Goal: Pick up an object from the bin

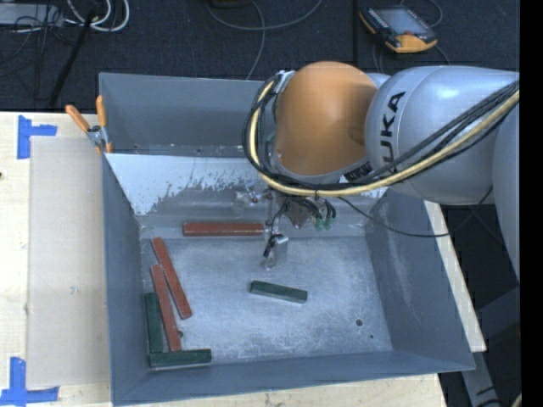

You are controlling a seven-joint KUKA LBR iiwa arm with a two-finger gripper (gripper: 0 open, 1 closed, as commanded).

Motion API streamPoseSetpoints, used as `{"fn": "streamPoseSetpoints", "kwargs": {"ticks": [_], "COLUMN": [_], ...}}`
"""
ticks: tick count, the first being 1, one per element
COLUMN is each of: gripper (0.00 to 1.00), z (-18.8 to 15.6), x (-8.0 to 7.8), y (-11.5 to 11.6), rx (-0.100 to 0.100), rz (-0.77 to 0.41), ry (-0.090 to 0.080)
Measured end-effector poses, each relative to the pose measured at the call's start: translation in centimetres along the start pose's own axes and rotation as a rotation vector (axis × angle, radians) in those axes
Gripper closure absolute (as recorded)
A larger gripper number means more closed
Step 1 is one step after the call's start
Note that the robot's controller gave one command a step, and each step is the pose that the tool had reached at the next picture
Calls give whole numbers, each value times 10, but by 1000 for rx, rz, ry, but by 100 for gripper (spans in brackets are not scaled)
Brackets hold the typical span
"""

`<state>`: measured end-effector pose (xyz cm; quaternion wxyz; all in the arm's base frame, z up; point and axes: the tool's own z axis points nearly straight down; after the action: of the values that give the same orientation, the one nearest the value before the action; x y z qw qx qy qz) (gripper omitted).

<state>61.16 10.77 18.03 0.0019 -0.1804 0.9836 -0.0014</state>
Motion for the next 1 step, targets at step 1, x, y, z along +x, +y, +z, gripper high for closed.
{"fn": "streamPoseSetpoints", "kwargs": {"ticks": [1], "gripper": [0], "z": [65], "x": [85], "y": [-22], "rx": [-6], "rz": [-316], "ry": [11]}}
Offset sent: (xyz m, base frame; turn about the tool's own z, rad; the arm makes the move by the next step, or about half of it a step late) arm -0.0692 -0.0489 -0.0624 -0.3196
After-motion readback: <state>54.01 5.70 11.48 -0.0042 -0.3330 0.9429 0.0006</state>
